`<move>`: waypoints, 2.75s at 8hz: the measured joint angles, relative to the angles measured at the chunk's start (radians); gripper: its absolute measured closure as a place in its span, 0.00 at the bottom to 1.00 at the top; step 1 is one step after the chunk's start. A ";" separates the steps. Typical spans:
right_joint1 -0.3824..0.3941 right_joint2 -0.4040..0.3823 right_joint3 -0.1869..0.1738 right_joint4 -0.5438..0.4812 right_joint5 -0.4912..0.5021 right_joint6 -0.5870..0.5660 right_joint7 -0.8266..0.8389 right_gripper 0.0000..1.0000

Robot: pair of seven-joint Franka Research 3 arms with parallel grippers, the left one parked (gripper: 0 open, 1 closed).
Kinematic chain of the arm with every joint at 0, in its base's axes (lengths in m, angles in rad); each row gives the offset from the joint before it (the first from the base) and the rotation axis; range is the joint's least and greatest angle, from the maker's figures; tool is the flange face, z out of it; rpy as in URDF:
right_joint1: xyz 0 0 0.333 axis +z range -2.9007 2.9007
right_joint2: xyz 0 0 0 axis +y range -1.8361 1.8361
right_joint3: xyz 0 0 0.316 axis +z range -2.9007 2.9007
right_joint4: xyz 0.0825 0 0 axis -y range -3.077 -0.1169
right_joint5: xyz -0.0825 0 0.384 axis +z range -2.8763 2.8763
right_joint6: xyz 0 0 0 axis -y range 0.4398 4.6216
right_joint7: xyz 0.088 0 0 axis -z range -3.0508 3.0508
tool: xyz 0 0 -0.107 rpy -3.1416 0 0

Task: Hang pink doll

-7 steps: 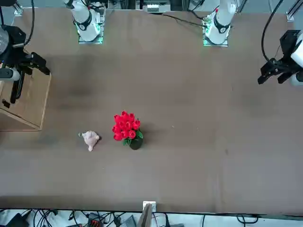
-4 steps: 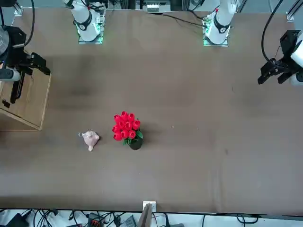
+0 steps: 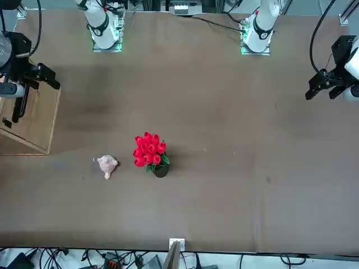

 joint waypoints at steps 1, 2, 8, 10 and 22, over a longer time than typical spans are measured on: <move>-0.001 0.006 -0.001 0.000 0.000 -0.034 0.000 0.00; -0.001 0.013 -0.001 0.000 0.000 -0.060 0.004 0.00; 0.038 0.097 0.022 0.001 0.028 0.024 0.673 0.00; 0.092 0.146 0.024 0.001 0.032 0.133 0.916 0.00; 0.291 0.613 0.013 0.000 -0.227 0.746 1.640 0.00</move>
